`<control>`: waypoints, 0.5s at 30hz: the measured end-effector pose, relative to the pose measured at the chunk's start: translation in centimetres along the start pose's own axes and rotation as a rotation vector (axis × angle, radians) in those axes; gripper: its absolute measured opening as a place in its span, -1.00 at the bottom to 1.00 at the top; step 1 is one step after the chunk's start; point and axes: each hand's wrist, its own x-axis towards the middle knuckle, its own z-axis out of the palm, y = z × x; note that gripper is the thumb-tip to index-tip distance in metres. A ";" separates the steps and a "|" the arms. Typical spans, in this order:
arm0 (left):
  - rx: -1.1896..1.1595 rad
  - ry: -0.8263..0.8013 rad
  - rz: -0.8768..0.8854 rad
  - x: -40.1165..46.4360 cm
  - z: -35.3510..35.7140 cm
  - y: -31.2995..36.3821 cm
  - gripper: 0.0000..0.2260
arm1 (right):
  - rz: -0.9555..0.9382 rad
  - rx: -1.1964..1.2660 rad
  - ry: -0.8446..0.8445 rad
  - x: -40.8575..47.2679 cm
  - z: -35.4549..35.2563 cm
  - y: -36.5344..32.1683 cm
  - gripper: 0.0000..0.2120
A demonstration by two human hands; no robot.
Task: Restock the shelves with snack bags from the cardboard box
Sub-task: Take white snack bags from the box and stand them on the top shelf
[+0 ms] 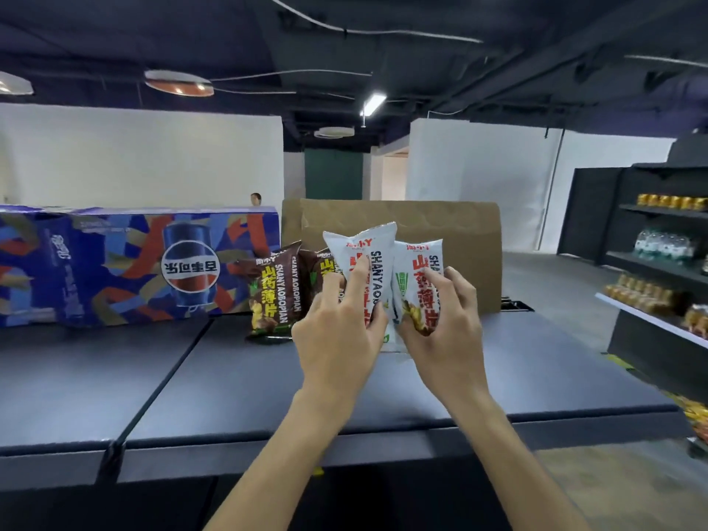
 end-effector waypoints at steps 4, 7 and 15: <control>0.091 -0.049 0.037 3.3 5.7 1.7 -0.47 | 0.025 -0.010 -0.016 4.8 2.2 4.3 -0.38; 0.136 -0.105 0.101 5.0 9.7 1.9 -0.45 | 0.055 -0.139 -0.101 7.4 3.5 7.5 -0.36; 0.190 -0.281 0.097 3.6 16.5 0.3 -0.35 | 0.148 -0.203 -0.342 7.4 5.9 14.1 -0.21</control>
